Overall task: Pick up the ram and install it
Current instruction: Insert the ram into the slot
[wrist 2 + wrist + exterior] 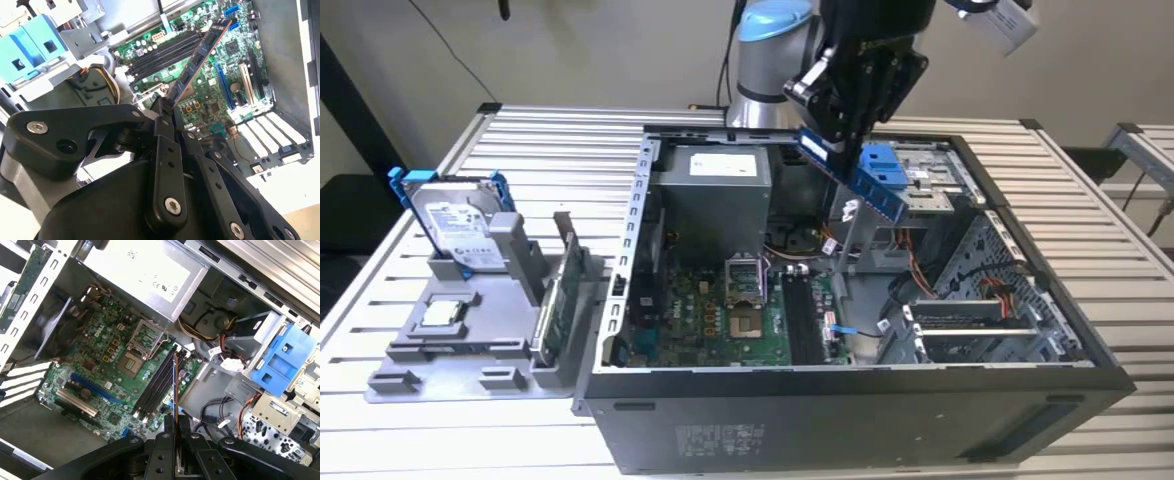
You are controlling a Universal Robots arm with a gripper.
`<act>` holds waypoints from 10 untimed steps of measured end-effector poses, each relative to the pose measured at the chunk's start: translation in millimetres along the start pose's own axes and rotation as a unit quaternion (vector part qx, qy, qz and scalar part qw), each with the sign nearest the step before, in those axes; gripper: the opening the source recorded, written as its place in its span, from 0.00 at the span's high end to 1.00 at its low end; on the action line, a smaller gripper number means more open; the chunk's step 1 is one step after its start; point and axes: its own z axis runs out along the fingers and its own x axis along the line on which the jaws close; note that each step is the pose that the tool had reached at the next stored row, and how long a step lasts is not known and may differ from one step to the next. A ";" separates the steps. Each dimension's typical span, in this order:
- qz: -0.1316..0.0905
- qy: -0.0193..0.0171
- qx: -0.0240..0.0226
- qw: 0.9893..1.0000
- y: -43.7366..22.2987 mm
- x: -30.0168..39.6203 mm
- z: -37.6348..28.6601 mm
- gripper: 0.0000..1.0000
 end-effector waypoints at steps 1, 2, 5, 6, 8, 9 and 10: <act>0.006 0.000 0.000 1.000 0.0 0.1 0.9 0.86; 0.012 0.000 0.000 1.000 0.0 0.1 1.7 0.86; 0.026 0.001 0.001 1.000 0.1 0.2 3.4 0.86; 0.030 0.001 0.001 1.000 0.1 0.2 3.8 0.86; 0.037 0.002 0.000 0.999 0.1 0.2 4.7 0.86; 0.041 0.003 0.000 0.999 0.1 0.2 5.1 0.86; 0.044 0.004 0.000 0.999 0.1 0.2 5.4 0.86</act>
